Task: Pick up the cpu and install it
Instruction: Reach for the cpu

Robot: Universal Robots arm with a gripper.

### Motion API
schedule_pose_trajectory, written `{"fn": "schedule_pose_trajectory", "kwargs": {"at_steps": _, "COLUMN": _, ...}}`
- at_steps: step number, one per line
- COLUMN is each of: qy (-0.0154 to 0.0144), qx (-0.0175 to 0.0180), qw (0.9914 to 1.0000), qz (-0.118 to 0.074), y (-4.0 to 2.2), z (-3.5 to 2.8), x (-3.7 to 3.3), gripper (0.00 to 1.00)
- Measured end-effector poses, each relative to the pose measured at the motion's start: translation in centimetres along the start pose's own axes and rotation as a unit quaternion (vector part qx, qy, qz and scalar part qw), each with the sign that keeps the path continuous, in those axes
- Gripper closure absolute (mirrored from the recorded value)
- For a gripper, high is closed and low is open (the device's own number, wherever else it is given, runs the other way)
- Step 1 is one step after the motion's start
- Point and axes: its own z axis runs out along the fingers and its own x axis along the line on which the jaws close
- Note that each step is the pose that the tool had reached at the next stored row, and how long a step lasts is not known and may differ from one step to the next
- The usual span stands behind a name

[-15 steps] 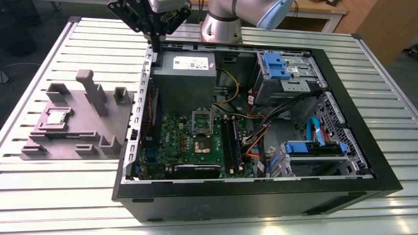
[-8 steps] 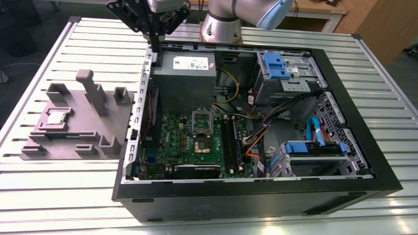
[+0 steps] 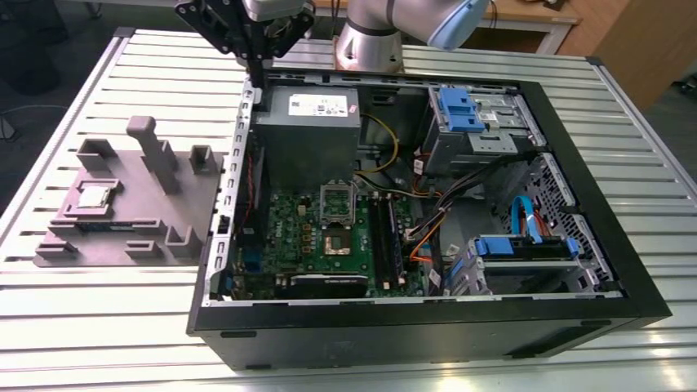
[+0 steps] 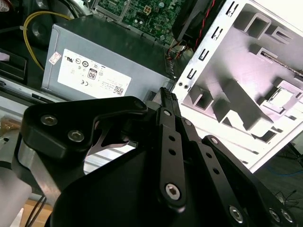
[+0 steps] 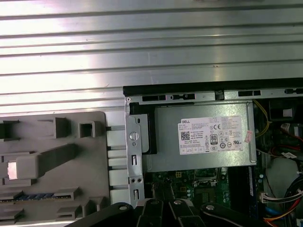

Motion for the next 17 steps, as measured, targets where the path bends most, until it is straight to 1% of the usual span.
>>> {"fn": "schedule_pose_trajectory", "kwargs": {"at_steps": 9, "qy": 0.0000, "qx": 0.0000, "qw": 1.00000, "qz": 0.000, "y": -0.02, "z": 0.00, "x": 0.30, "gripper": 0.90}}
{"fn": "schedule_pose_trajectory", "kwargs": {"at_steps": 17, "qy": 0.0000, "qx": 0.0000, "qw": 1.00000, "qz": 0.000, "y": -0.06, "z": -0.01, "x": 0.75, "gripper": 0.90}}
